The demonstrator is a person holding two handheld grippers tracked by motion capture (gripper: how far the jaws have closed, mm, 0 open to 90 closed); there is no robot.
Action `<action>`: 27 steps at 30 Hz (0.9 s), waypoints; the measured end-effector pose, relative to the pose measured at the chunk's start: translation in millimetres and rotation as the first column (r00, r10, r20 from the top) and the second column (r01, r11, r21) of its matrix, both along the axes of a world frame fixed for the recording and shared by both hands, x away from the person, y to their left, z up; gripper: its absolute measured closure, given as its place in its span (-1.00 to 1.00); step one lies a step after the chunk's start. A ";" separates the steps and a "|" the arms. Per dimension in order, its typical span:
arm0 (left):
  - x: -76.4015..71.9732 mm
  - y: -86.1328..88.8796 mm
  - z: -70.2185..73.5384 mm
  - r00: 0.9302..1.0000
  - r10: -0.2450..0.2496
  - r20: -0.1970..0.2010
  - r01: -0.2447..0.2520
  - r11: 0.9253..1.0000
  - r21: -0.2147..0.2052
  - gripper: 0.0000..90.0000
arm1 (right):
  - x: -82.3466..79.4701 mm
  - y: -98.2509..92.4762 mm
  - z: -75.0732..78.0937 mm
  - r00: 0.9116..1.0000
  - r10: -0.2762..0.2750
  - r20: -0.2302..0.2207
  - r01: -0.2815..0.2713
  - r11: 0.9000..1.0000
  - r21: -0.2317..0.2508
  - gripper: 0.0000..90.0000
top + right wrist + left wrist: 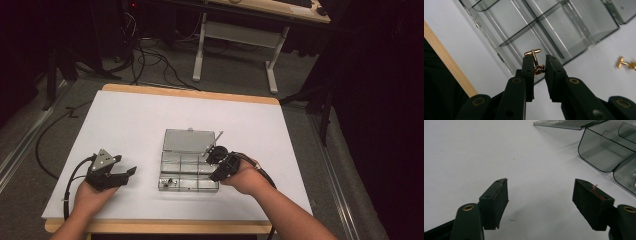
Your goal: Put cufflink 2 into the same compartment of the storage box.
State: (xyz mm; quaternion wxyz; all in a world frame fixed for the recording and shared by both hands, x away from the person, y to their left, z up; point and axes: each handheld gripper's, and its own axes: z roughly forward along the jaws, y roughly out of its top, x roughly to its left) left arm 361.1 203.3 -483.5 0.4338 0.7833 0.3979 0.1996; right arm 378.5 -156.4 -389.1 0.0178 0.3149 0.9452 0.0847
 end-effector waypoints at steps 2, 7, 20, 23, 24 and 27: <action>0.0 0.3 0.1 1.000 0.000 -0.001 0.000 1.000 -0.002 -0.35 | 1.5 5.3 -4.9 1.000 0.012 -0.007 -0.012 1.000 -0.014 0.75; 0.0 0.6 0.2 1.000 -0.002 -0.003 0.002 1.000 -0.003 -0.35 | 3.8 14.2 -17.0 1.000 0.020 -0.019 -0.020 1.000 -0.023 0.75; 0.1 0.3 0.0 1.000 0.000 -0.001 0.000 1.000 -0.001 -0.35 | 4.7 20.2 -42.1 0.997 0.049 -0.057 -0.052 0.998 -0.043 0.75; 0.0 0.3 0.2 1.000 0.000 -0.003 0.000 1.000 0.002 -0.35 | 5.0 21.0 -45.5 0.997 0.054 -0.054 -0.057 0.997 -0.045 0.75; 0.0 0.3 0.2 1.000 0.000 -0.003 0.000 1.000 0.002 -0.35 | 5.3 21.2 -45.8 0.997 0.054 -0.056 -0.056 0.998 -0.040 0.75; 0.1 0.1 -0.1 1.000 -0.001 -0.001 0.001 1.000 0.000 -0.35 | 4.9 22.0 -47.1 0.997 0.055 -0.057 -0.058 0.997 -0.043 0.73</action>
